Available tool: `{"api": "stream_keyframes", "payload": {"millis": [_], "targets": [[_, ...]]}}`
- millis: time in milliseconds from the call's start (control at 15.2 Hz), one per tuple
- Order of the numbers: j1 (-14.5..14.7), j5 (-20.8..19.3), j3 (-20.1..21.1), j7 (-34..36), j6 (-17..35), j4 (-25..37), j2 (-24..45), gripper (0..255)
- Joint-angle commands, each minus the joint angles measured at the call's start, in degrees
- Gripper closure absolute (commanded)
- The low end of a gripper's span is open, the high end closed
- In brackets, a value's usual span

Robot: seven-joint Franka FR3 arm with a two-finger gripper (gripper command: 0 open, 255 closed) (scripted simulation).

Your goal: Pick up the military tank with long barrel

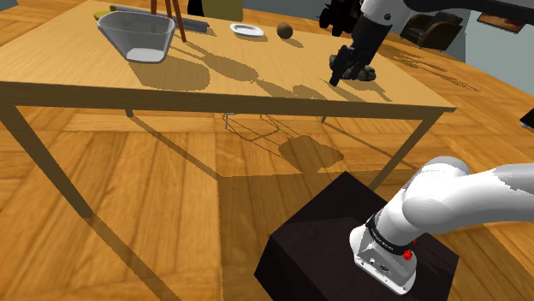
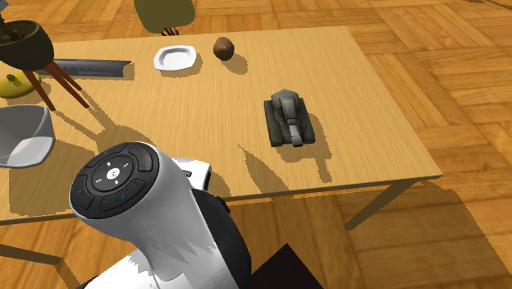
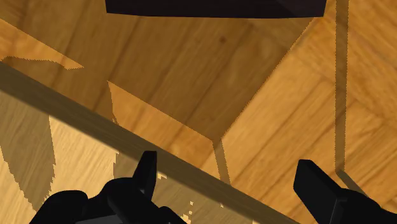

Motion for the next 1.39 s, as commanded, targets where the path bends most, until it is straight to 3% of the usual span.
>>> {"api": "stream_keyframes", "payload": {"millis": [0,726,1320], "targets": [[0.0,0.0,0.0,0.0,0.0,0.0,0.0,0],[-5.44,-3.5,-9.92,-5.11,5.49,9.93,14.17,0],[-8.77,-2.06,-17.96,-10.03,7.75,22.03,27.64,0]]}}
